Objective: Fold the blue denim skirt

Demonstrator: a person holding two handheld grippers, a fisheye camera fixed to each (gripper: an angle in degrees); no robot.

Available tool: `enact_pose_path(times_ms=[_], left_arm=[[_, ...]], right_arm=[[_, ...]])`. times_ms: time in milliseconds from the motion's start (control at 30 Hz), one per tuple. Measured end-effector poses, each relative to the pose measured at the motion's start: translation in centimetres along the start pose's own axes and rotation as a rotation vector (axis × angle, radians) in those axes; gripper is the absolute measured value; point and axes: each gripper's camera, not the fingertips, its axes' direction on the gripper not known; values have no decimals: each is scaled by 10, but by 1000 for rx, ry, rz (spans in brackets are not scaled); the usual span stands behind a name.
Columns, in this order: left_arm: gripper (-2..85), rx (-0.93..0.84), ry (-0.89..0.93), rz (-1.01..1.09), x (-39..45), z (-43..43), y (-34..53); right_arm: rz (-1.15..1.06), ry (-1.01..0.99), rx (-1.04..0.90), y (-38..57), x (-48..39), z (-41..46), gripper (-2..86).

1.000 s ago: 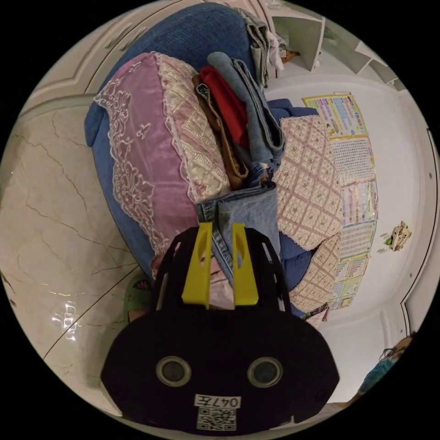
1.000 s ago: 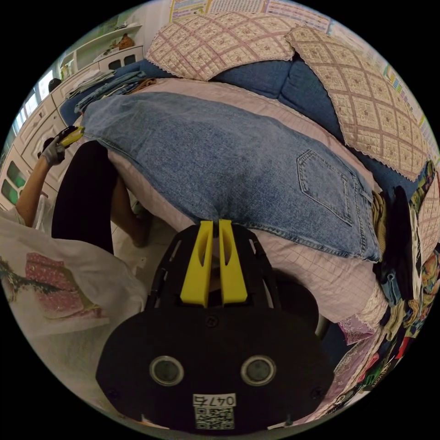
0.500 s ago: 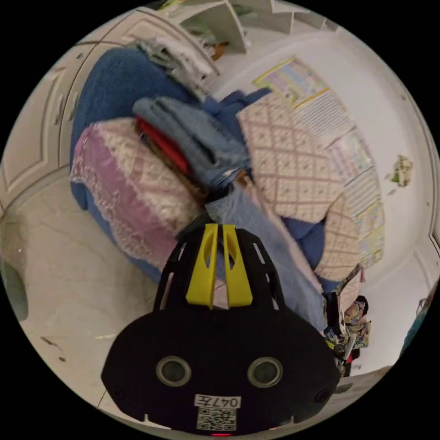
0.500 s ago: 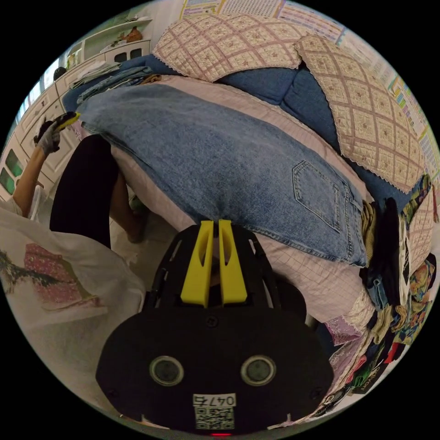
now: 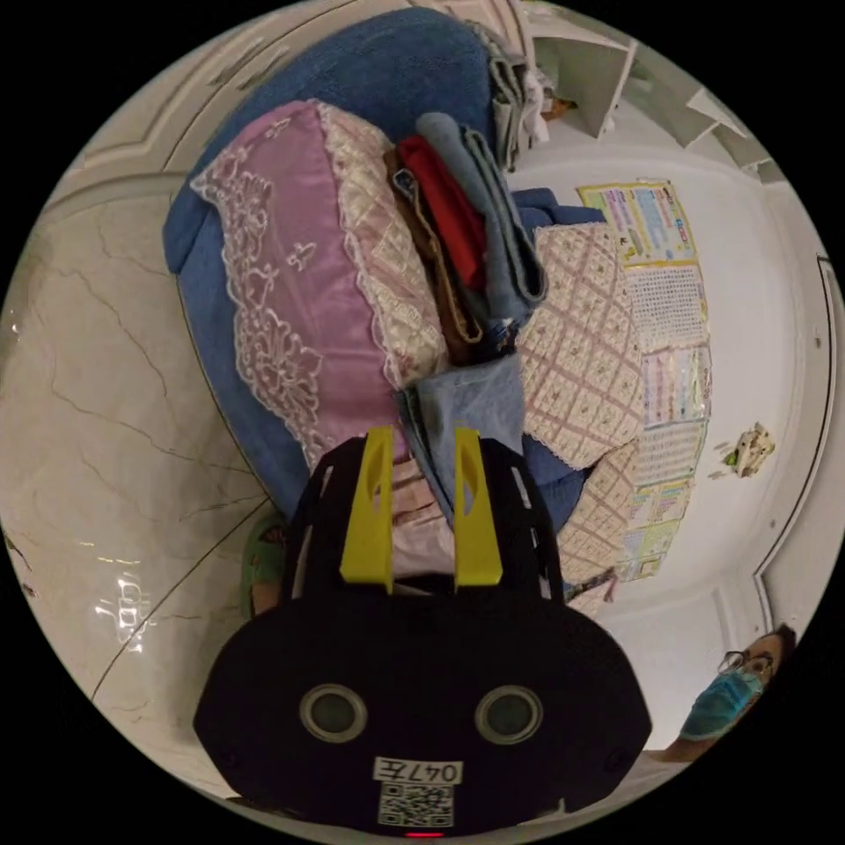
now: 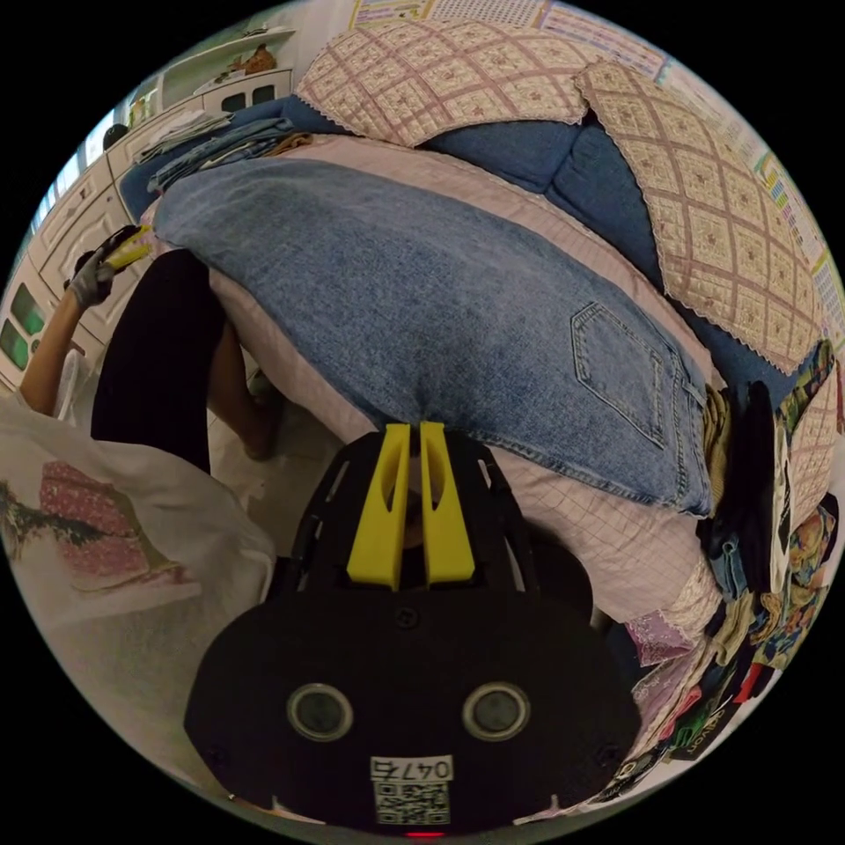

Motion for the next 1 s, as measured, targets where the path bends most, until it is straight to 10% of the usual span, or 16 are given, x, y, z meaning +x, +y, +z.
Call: enact_pose_path(times_ms=[800,1000], left_arm=[[-10,158,-113,478,177,-45,-51],[-10,-3,-116,105,85,-21,-76]], right_arm=[[44,94,213,-28,60,-112,-8],[-65,-46,-38,-34,69,-61,-6]])
